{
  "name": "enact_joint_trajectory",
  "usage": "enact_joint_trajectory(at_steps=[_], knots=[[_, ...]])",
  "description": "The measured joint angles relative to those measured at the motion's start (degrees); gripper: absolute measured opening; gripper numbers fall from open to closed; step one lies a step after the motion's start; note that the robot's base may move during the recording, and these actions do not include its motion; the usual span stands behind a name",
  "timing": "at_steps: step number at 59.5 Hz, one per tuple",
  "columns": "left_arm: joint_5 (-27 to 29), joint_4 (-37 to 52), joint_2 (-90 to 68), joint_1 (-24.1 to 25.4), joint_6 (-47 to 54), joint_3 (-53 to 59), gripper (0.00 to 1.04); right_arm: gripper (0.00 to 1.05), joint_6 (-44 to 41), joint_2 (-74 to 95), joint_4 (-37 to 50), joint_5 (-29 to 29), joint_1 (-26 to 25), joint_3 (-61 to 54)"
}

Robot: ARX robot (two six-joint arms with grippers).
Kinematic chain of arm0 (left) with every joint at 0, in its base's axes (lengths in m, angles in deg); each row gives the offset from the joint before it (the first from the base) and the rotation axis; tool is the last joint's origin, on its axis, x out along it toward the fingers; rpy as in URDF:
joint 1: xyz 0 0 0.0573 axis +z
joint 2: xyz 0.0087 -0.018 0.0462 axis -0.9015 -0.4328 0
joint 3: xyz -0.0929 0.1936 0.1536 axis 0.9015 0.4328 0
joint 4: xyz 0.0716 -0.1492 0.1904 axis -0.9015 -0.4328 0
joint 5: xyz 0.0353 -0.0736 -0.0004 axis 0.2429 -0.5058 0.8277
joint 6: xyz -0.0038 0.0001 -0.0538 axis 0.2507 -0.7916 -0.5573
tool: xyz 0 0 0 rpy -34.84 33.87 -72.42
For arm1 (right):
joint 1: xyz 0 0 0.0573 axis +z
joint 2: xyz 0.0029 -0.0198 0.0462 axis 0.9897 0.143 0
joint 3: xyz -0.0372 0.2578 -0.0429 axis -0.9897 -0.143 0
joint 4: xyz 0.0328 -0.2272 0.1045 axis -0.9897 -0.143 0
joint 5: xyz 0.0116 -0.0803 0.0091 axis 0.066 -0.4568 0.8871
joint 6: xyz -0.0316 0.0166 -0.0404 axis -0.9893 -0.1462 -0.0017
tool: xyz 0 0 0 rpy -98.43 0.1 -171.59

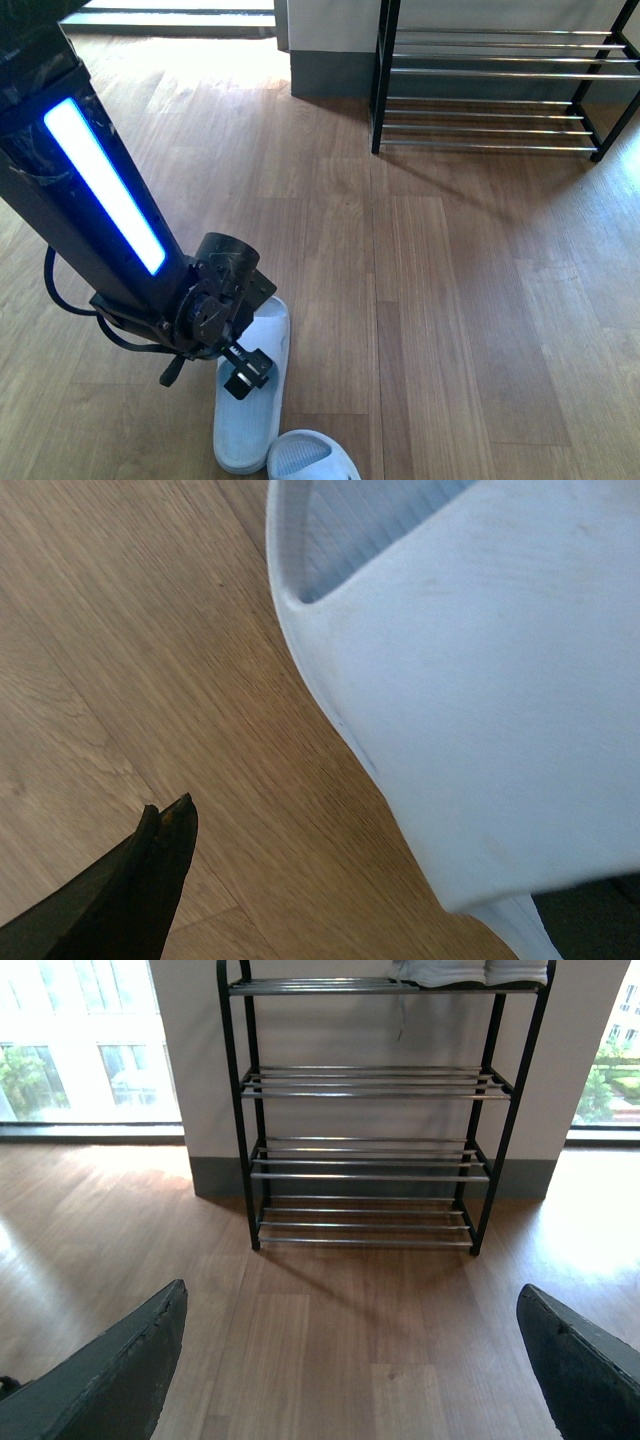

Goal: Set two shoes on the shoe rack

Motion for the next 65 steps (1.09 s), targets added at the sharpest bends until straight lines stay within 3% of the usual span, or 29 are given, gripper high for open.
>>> enact_joint_trajectory(at_steps=[20, 26, 53, 65], knots=[[1.40, 8.90, -4.11, 0.13, 4.63, -0.63, 0.94, 0.96, 0.02, 0.00, 0.00, 0.00, 0.00, 0.00], [1.25, 10.36, -4.20, 0.17, 5.27, -0.48, 0.71, 0.96, 0.02, 0.00, 0.00, -0.02, 0.00, 0.00], [2.21, 8.33, -3.61, 1.36, 2.95, 0.00, 0.05, 0.96, 0.02, 0.00, 0.00, -0.02, 0.00, 0.00], [1.86, 7.50, 4.28, 3.39, -2.32, 6.47, 0.02, 0.96, 0.02, 0.00, 0.00, -0.02, 0.00, 0.00]])
